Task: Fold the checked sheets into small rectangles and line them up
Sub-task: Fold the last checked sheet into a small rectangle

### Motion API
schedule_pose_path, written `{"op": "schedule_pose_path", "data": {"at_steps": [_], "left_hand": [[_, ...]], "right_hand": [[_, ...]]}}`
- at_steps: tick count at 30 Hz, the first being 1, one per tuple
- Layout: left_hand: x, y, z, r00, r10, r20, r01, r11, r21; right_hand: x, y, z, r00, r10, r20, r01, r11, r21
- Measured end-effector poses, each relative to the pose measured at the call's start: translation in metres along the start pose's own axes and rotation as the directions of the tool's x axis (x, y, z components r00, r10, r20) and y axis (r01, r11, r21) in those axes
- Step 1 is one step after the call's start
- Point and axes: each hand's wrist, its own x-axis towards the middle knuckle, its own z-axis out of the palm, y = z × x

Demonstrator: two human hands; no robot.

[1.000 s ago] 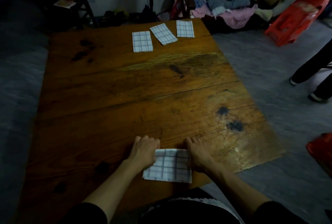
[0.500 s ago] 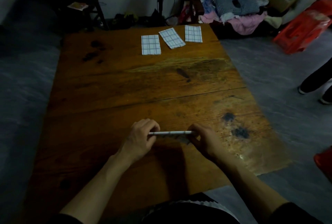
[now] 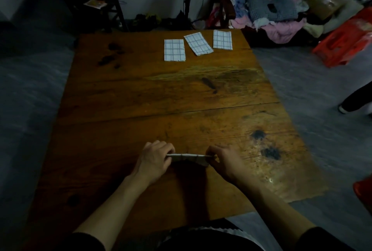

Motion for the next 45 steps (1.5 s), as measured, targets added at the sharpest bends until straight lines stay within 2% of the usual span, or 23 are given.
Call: {"op": "schedule_pose_path", "data": {"at_steps": [5,11,14,22,29,37,41,45], "left_hand": [[0.002,-0.001,-0.003,1.000,0.004,-0.023,-0.004,1.000,-0.023],[0.005,-0.003,0.000,0.994,-0.038,0.106,0.031,0.997,0.068],[0.005,-0.003,0.000,0.993,-0.038,0.115,0.030,0.997,0.070],[0.002,-0.008,-0.016,0.995,-0.070,0.073,0.082,0.983,-0.162],[0.003,0.020,-0.035,1.000,-0.020,0.013,0.021,0.992,-0.125],[-0.015,0.067,-0.056,0.996,-0.064,-0.069,0.062,0.998,-0.030],[-0.033,0.101,-0.063,0.991,-0.035,-0.127,0.043,0.997,0.060],[-0.071,0.114,-0.060,0.977,-0.123,-0.174,0.142,0.985,0.098]], "right_hand": [[0.001,0.001,-0.006,0.999,-0.023,-0.038,0.023,1.000,0.003],[0.004,-0.001,0.002,0.999,0.011,0.035,-0.010,1.000,-0.028],[0.004,-0.001,0.006,1.000,0.010,0.028,-0.010,1.000,0.008],[0.000,-0.001,-0.012,0.998,0.054,0.025,-0.055,0.997,0.057],[0.014,-0.031,-0.044,0.988,-0.153,0.015,0.154,0.988,-0.028],[0.004,-0.045,-0.071,0.949,-0.316,-0.013,0.311,0.941,-0.133],[-0.011,-0.044,-0.076,0.923,-0.385,-0.014,0.381,0.916,-0.124],[-0.021,-0.049,-0.071,0.889,-0.453,0.066,0.457,0.887,-0.067]]}}
